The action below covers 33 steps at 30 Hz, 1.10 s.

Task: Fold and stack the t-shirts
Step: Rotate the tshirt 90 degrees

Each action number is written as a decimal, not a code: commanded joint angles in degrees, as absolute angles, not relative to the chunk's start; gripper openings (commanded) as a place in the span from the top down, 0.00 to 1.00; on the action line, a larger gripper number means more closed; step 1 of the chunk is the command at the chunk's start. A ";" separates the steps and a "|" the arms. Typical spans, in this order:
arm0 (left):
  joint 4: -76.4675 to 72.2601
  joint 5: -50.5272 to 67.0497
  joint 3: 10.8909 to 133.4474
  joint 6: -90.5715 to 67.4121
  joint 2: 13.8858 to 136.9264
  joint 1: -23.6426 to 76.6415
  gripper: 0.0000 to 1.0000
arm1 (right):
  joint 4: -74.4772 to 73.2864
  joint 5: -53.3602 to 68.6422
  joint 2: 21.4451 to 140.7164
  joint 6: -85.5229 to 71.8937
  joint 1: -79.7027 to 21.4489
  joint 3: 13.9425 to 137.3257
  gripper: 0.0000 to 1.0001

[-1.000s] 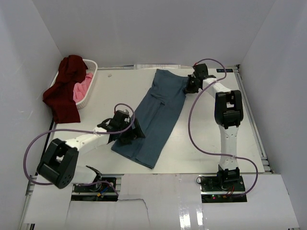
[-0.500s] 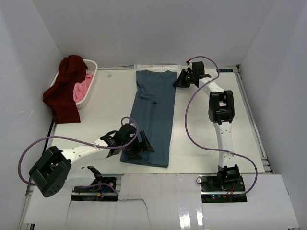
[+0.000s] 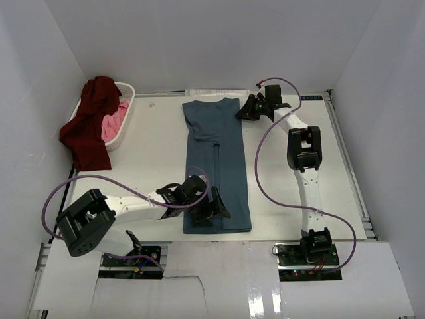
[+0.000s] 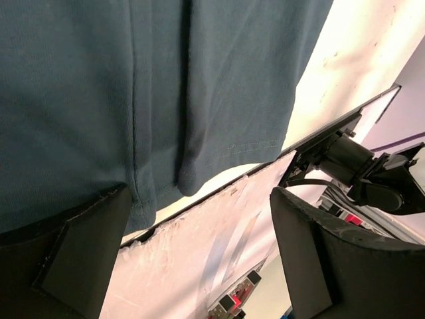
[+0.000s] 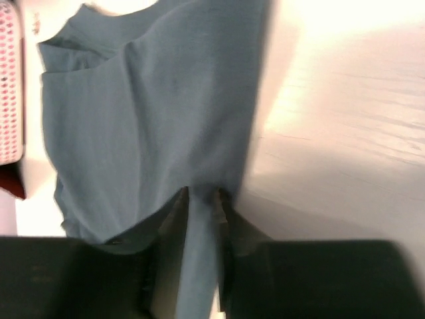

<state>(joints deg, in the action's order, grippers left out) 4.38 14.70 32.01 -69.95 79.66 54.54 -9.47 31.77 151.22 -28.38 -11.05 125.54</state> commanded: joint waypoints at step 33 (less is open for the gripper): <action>32.61 2.11 26.72 -58.97 51.68 47.11 0.02 | -21.26 26.11 53.62 -31.11 -23.99 26.37 0.46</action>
<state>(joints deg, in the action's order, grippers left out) 33.32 0.23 27.49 -59.40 53.28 47.35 -20.49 27.81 57.25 -27.94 -22.59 26.68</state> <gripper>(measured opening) 0.979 0.547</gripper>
